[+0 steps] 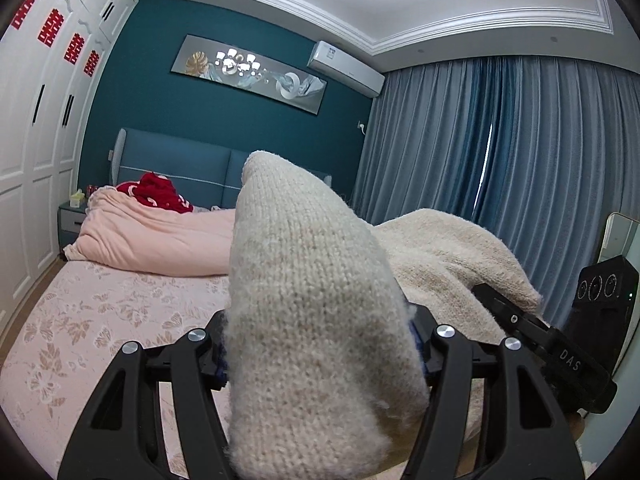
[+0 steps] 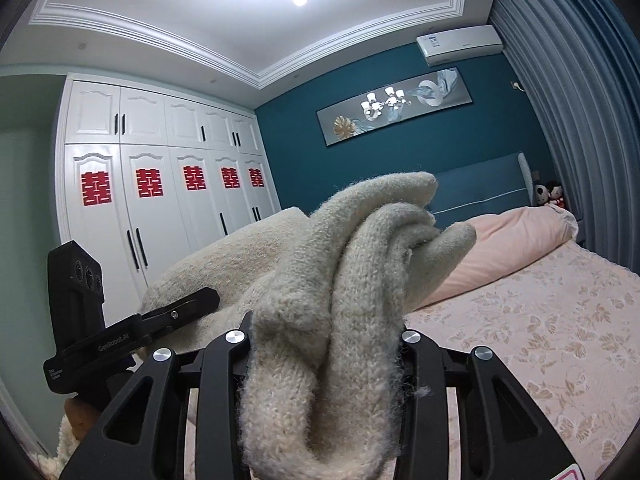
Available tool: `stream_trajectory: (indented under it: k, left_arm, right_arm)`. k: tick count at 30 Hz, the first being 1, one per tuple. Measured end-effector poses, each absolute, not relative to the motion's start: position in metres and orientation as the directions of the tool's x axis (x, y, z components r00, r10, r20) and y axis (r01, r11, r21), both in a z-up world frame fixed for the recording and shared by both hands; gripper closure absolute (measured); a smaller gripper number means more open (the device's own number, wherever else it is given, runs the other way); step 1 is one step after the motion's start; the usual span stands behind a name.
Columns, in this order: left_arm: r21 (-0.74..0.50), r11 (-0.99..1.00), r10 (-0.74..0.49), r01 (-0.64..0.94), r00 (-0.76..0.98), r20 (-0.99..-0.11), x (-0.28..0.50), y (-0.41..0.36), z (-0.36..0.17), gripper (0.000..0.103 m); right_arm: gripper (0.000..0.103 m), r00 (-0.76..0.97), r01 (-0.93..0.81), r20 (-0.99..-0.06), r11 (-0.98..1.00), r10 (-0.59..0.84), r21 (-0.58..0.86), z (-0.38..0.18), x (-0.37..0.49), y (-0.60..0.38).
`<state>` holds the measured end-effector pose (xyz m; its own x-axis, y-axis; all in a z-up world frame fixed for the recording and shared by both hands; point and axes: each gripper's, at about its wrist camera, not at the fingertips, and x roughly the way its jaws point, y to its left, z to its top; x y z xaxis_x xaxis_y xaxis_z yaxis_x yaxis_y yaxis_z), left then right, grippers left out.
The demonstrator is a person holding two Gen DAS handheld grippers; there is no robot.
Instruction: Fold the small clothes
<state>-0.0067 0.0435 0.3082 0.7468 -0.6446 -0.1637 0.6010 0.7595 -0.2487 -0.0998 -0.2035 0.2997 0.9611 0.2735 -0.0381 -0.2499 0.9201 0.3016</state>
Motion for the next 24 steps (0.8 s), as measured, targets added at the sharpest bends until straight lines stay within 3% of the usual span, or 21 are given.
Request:
stream_trajectory:
  k: [6,10,13,15,16,18,20,21,23,24]
  left_arm:
    - [-0.254,0.785,-0.611,0.565,0.774,-0.166,0.016,0.076,0.288,0.040]
    - [-0.291,0.810,-0.579,0.509,0.772,-0.262,0.050,0.094,0.223,0.037]
    - [-0.353,0.833,-0.543,0.426,0.750,-0.378,0.081,0.110,0.128,0.029]
    - [-0.357,0.879,-0.471,0.317,0.701,-0.536,0.098,0.118,0.050,0.029]
    - [-0.330,0.913,-0.402,0.241,0.668,-0.626,0.102,0.123,0.012,0.033]
    - [-0.345,0.920,-0.384,0.188,0.614,-0.690,0.094,0.140,-0.030,0.035]
    - [-0.390,0.905,-0.407,0.170,0.613,-0.677,0.084,0.154,-0.042,0.033]
    - [-0.407,0.898,-0.416,0.165,0.618,-0.667,0.086,0.160,-0.040,0.032]
    - [-0.433,0.888,-0.425,0.151,0.627,-0.653,0.096,0.162,-0.035,0.023]
    - [-0.440,0.886,-0.426,0.145,0.626,-0.653,0.105,0.162,-0.033,0.021]
  right_arm:
    - [0.066,0.941,-0.275,-0.099,0.903,0.323,0.331,0.270,-0.052,-0.183]
    - [0.058,0.906,-0.253,-0.223,0.883,0.359,0.396,0.182,0.000,-0.174]
    - [0.053,0.814,-0.125,-0.463,0.884,0.351,0.451,0.065,0.043,-0.169]
    - [0.051,0.714,0.021,-0.634,0.897,0.296,0.442,-0.010,0.048,-0.172]
    - [0.052,0.697,0.057,-0.664,0.901,0.273,0.430,-0.031,0.040,-0.174]
    - [0.052,0.700,0.063,-0.663,0.902,0.265,0.427,-0.046,0.022,-0.180]
    - [0.050,0.712,0.069,-0.658,0.908,0.246,0.414,-0.041,0.019,-0.185]
    - [0.046,0.711,0.069,-0.657,0.904,0.251,0.421,-0.037,0.025,-0.187]
    - [0.028,0.704,0.083,-0.660,0.892,0.263,0.444,-0.032,0.044,-0.192]
    - [0.026,0.695,0.085,-0.664,0.886,0.275,0.456,-0.033,0.056,-0.192]
